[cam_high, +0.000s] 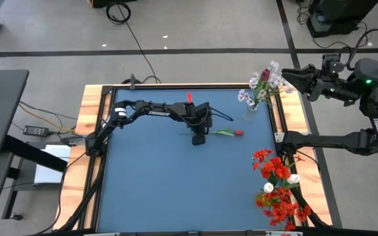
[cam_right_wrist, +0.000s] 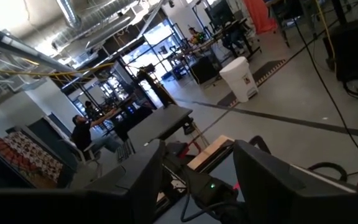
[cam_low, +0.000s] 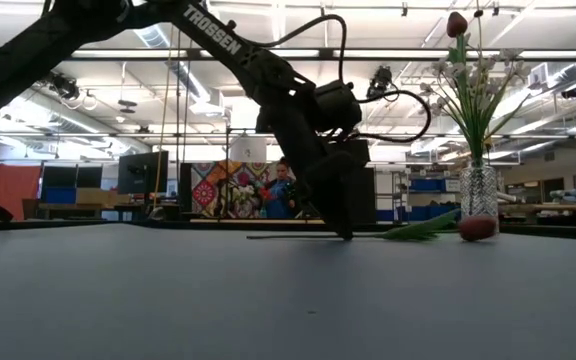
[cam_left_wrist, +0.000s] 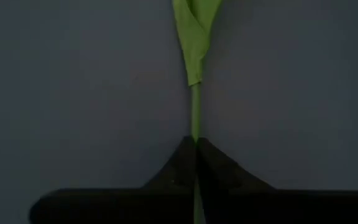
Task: Sort flowers into vase by color
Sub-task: Put the dark red flower into the transparent vase
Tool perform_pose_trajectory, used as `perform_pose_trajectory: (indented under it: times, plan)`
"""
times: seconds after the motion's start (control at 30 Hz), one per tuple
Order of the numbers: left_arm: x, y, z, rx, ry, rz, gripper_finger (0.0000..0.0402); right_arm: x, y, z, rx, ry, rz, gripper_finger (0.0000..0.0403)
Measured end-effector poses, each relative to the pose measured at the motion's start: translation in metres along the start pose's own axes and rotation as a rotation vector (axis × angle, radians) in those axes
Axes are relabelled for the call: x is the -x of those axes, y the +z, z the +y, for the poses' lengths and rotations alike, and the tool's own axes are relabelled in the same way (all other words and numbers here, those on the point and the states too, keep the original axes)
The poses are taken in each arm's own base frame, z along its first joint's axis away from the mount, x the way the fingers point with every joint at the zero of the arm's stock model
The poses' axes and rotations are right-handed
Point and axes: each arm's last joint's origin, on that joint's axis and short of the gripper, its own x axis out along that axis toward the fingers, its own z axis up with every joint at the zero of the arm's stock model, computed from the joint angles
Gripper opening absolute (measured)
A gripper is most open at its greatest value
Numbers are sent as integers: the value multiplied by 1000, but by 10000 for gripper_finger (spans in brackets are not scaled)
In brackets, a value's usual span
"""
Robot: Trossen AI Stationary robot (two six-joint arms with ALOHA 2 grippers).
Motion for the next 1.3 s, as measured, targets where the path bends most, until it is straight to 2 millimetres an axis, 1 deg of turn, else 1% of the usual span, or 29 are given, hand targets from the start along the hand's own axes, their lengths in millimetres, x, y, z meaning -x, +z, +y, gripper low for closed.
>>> perform_pose_trajectory:
  times: [0.07,0.17,0.23,0.27,0.37,0.43,0.53,0.57,0.63,0.73,0.83,0.9,1.0,1.1,1.17,1.3]
  plan:
    - [4,-1,0,58,-46,10,8,0,0,0,-7,1,2,205]
    - [19,2,-1,142,-156,-1,4,0,-1,0,-8,14,18,205]
    - [41,12,-5,134,-216,-71,3,0,-2,0,-9,17,30,205]
    - [56,18,-8,118,-242,-116,3,0,-2,0,-10,16,38,205]
    - [96,32,-17,-5,-344,-247,2,1,-4,-1,-11,22,56,205]
    - [118,37,-25,-102,-410,-317,2,1,-4,0,-11,30,59,206]
    - [160,44,-34,-258,-492,-466,1,1,-2,2,6,65,49,208]
    - [172,45,-37,-305,-498,-504,1,2,-1,3,18,83,44,208]
    - [190,48,-40,-368,-481,-573,1,4,0,4,39,109,37,208]
    - [206,53,-38,-391,-451,-666,1,6,-1,4,76,118,40,209]
    - [222,66,-33,-342,-448,-814,1,6,-6,0,108,76,89,208]
    - [233,74,-30,-284,-470,-914,0,2,-11,-4,120,35,132,208]
    - [244,85,-29,-233,-516,-1066,0,-11,-24,-13,117,-13,207,208]
    - [252,92,-26,-173,-526,-1189,0,-26,-37,-22,113,-28,262,208]
    - [256,93,-26,-135,-525,-1225,0,-38,-45,-27,109,0,279,209]
    - [253,94,-25,-68,-478,-1225,0,-66,-55,-28,118,122,232,211]
